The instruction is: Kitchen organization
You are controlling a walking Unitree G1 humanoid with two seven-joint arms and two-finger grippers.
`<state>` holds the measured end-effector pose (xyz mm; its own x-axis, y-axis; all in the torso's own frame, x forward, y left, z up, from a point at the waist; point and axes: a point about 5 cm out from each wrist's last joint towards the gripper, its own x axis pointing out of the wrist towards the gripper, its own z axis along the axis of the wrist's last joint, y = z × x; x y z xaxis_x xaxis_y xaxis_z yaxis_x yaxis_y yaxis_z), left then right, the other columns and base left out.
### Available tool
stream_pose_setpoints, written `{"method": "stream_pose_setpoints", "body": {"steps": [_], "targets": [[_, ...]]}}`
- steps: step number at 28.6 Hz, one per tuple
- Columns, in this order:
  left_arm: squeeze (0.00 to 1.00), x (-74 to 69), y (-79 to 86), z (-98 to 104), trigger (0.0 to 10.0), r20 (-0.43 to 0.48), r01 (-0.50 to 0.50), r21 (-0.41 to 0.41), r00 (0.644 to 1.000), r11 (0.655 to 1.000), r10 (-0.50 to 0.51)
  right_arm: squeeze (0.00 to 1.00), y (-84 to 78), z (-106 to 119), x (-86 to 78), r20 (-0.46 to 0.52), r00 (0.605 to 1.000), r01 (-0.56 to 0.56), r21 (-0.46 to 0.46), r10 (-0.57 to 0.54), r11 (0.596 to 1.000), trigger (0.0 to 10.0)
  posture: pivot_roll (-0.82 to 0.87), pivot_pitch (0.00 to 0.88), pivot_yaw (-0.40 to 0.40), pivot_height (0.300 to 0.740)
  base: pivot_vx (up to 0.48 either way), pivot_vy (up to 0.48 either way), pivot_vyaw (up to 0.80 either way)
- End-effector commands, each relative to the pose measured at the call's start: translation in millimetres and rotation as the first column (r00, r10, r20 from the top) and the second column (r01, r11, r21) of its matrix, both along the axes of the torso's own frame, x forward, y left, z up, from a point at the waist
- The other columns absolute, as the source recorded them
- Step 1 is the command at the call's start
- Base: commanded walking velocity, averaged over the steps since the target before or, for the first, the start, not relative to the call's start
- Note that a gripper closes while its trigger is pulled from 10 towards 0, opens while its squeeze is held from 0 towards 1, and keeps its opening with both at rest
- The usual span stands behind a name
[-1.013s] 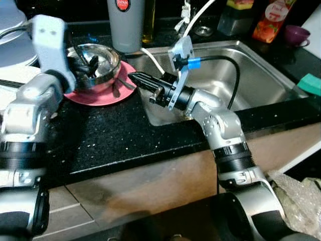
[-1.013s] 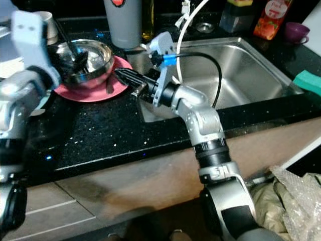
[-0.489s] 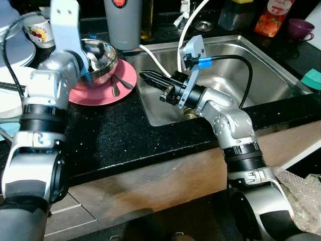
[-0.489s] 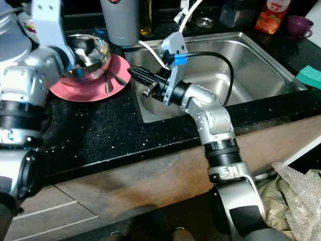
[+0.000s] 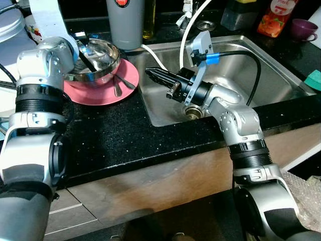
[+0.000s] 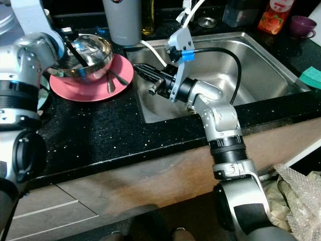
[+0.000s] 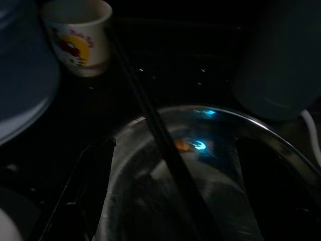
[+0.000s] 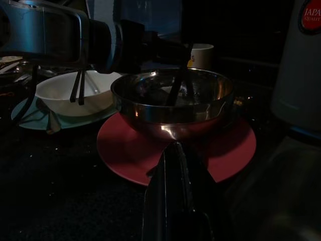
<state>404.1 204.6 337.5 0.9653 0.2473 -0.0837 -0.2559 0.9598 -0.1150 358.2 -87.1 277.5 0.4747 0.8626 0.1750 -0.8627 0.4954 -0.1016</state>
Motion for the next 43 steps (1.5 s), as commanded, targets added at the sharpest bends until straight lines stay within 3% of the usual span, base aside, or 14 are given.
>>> {"method": "stream_pose_setpoints", "body": {"steps": [1, 6, 11, 20, 30, 39, 41, 43], "targets": [[0.0, 2.3, -7.1, -2.0, 10.0, -0.038, 0.016, 0.0, 0.999, 1.0, -0.016, 0.0, -0.4, 4.4, 0.3, 0.019, 1.0, -0.009, -0.004, 0.009, 1.0, 10.0, 0.03, 0.109, -0.017, 0.74, 0.0, 0.0, 0.0], [0.0, 6.0, -18.6, -6.0, 10.0, -0.097, 0.032, -0.071, 0.994, 0.997, -0.039, 0.0, -1.8, 6.8, 2.3, 0.023, 1.0, -0.008, -0.008, 0.008, 1.0, 10.0, 0.03, 0.112, -0.012, 0.74, 0.0, 0.0, 0.0], [0.0, 9.1, -19.1, -8.7, 10.0, -0.146, -0.019, -0.032, 0.989, 0.999, 0.014, 0.0, -3.1, 8.3, 4.5, 0.018, 1.0, -0.013, -0.001, 0.013, 1.0, 10.0, 0.03, 0.118, -0.008, 0.74, 0.0, 0.0, 0.0], [0.0, 11.4, -11.4, -10.6, 10.0, -0.179, -0.102, -0.056, 0.98, 0.993, 0.09, 0.0, -5.3, 7.2, 7.9, 0.004, 1.0, -0.017, 0.002, 0.017, 1.0, 10.0, 0.04, 0.128, -0.005, 0.74, 0.0, 0.0, 0.0], [0.0, 16.9, -18.0, -14.9, 10.0, -0.181, -0.034, -0.031, 0.983, 0.999, 0.027, 0.0, -6.0, 9.8, 11.7, 0.01, 1.0, -0.023, -0.002, 0.023, 1.0, 10.0, 0.04, 0.145, -0.001, 0.74, 0.0, 0.0, 0.0], [0.0, 16.9, -18.2, -13.0, 10.0, -0.192, -0.03, -0.054, 0.981, 0.998, 0.02, 0.0, -7.7, 10.6, 13.4, 0.011, 1.0, -0.021, -0.002, 0.021, 1.0, 10.0, 0.04, 0.145, 0.005, 0.74, 0.0, 0.0, 0.0], [0.0, 17.0, -17.6, -12.6, 4.1, -0.188, -0.033, -0.052, 0.982, 0.998, 0.023, 0.0, -7.8, 11.1, 13.8, 0.013, 1.0, -0.021, -0.001, 0.021, 1.0, 10.0, 0.04, 0.145, 0.005, 0.74, 0.0, 0.0, 0.0], [0.0, 17.1, -16.7, -12.6, 0.0, -0.185, -0.037, -0.053, 0.982, 0.998, 0.027, 0.0, -7.9, 11.7, 14.2, 0.015, 1.0, -0.021, -0.001, 0.021, 1.0, 10.0, 0.04, 0.145, 0.005, 0.74, 0.0, 0.0, 0.0]]}}
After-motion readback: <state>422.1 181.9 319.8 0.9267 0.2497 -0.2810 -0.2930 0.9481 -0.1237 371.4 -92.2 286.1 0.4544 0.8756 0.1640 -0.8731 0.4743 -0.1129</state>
